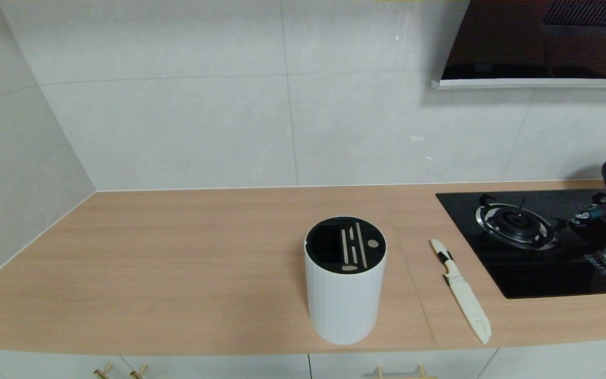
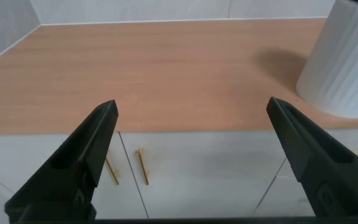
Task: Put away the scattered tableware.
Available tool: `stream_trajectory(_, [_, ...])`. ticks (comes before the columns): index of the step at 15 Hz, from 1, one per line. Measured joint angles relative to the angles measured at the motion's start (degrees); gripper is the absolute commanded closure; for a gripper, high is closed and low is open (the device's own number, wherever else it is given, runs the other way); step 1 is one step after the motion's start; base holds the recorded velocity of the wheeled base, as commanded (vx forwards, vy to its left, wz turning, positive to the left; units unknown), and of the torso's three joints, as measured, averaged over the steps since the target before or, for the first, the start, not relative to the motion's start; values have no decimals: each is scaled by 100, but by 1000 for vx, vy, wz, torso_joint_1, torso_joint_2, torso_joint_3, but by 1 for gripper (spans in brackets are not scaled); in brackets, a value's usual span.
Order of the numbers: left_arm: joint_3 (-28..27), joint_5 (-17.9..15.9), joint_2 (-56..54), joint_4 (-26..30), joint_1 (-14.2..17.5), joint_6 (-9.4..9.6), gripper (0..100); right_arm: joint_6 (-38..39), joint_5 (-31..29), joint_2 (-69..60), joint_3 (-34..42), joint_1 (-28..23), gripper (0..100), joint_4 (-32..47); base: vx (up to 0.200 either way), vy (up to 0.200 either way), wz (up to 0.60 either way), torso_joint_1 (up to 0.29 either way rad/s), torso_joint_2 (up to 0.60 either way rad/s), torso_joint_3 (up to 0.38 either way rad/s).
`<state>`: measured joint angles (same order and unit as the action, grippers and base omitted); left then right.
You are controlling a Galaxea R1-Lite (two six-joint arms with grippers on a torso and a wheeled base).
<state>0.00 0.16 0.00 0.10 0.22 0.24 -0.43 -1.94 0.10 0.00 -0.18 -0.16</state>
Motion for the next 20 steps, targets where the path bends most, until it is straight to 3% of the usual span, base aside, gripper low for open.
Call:
stream_trajectory(13, [0,0,0,0,2,0,0,-12,22,15,-38,34,0,-24,0,0,0,3,-5,-4])
stream_trajectory(16, [0,0,0,0,2,0,0,160,533,221,-862,60,0,161,0,0,0,0,0,0])
stream_trajectory(20, [0,0,0,0,2,2,0,201,1256,1549,-1292,106,0,308,0,0,0,0,0,0])
